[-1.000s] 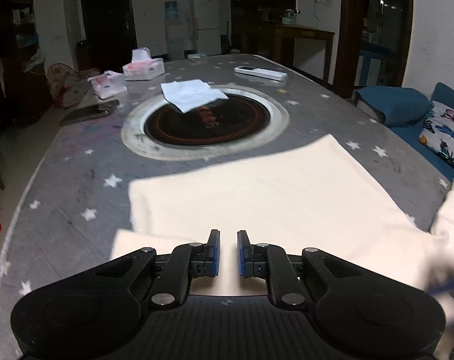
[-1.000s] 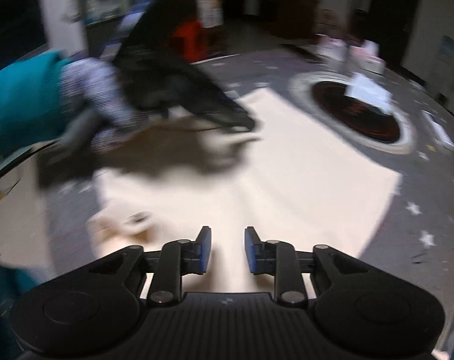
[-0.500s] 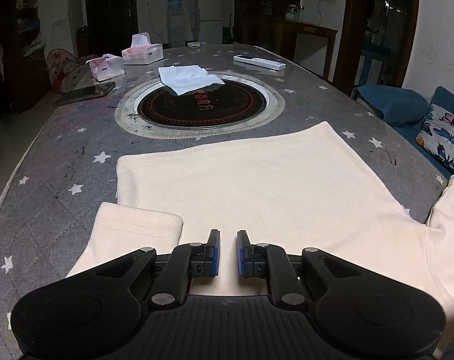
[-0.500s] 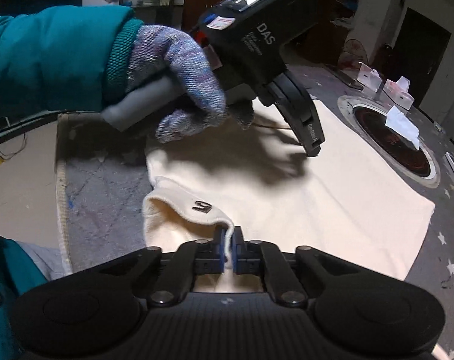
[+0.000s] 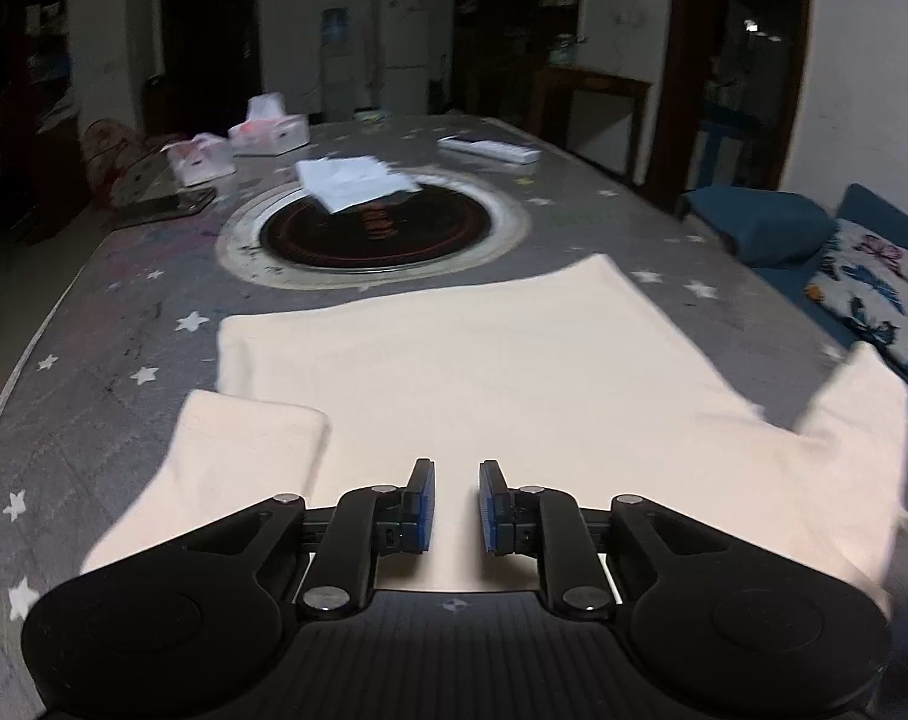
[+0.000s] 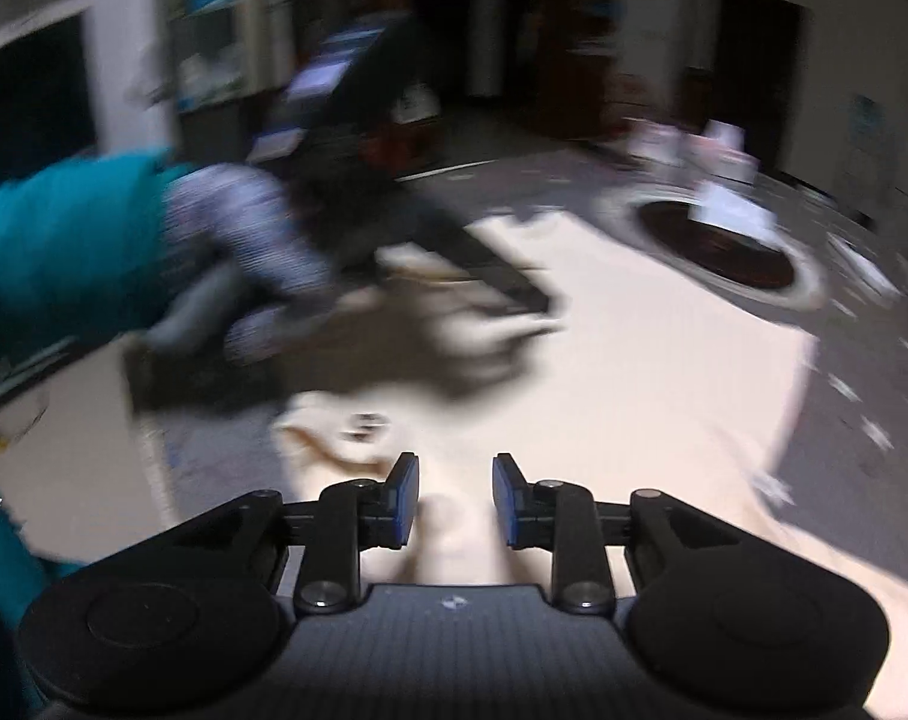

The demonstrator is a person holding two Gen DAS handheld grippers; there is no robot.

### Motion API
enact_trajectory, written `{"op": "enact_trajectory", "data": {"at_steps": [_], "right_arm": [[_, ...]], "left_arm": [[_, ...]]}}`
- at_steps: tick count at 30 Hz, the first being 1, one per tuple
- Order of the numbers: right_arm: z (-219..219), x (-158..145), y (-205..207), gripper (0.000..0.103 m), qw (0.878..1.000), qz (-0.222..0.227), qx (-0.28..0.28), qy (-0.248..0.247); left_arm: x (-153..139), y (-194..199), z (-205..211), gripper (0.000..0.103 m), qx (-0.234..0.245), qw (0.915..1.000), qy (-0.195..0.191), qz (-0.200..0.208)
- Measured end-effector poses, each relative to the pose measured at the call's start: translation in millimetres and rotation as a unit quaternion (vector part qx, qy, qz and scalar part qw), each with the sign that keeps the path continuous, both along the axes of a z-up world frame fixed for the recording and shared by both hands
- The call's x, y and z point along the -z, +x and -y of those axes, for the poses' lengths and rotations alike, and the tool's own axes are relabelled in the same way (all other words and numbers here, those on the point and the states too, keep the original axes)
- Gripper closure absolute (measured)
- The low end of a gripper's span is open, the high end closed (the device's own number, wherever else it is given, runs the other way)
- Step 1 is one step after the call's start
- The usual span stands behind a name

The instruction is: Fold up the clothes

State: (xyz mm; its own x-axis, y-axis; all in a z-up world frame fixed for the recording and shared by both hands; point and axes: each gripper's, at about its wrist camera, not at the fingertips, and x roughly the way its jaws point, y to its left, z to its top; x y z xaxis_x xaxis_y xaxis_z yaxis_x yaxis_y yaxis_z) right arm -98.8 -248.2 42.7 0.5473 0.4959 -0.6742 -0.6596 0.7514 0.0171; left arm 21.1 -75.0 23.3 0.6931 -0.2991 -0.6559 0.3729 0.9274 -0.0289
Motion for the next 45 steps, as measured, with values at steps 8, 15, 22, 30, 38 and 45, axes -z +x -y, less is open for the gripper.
{"op": "enact_trajectory", "data": {"at_steps": [8,15,22,30,38,45], "right_arm": [[70.7,19.0,6.0,0.076,0.988,-0.028,0.145,0.033],[112.9,14.0,26.1,0.076,0.976,-0.02,0.213,0.048],[133.8,34.8,57.8,0.076,0.959,-0.03,0.273,0.066],[130.4,40.5,55.0,0.067,0.96,-0.011,0.271,0.067],[128.2,41.2,50.7,0.064,0.96,-0.005,0.271,0.07],[124.8,42.1,50.3,0.058,0.961,0.0,0.268,0.067]], "left_arm": [[11.5,-54.4,14.0,0.077,0.038,0.9993,0.001,0.006],[15.9,-70.5,11.8,0.074,0.024,0.9996,-0.011,0.005],[3.5,-66.0,-0.9,0.074,-0.003,0.9999,-0.003,0.015],[-2.1,-1.9,-21.5,0.074,-0.091,0.9948,0.041,0.021],[12.9,41.0,-23.3,0.072,-0.113,0.9914,0.065,0.01],[3.2,38.5,-58.6,0.099,-0.137,0.9905,-0.008,0.007]]}}
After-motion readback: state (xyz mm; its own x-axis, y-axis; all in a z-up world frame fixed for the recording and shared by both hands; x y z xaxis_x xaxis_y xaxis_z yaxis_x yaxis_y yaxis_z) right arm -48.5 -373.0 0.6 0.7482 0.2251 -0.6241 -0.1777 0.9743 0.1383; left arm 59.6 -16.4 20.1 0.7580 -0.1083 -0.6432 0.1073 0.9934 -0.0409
